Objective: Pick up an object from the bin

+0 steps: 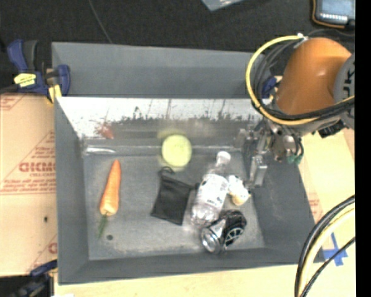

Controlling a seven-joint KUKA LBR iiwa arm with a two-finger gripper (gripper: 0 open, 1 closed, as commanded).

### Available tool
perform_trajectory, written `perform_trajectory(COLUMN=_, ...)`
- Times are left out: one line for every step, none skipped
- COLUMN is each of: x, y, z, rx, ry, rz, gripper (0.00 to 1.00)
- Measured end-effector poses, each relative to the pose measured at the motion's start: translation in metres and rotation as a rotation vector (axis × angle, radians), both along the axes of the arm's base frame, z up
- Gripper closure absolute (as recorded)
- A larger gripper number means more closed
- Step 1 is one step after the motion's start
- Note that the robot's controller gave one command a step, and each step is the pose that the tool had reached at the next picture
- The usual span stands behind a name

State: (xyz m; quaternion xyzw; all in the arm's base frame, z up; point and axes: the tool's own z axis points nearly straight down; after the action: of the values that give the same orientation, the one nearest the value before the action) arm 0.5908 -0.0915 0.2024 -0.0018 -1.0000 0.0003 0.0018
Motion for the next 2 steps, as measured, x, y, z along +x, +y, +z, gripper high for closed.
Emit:
perform_trajectory(x=0.002, y=0.0, z=0.004, rx=-0.001, ry=-0.008, rz=0.001, gripper=0.0)
perform_trajectory(x=0.011, y=0.008, z=-0.03, rx=-0.003, ry=-0.014, rz=0.055, gripper=0.0)
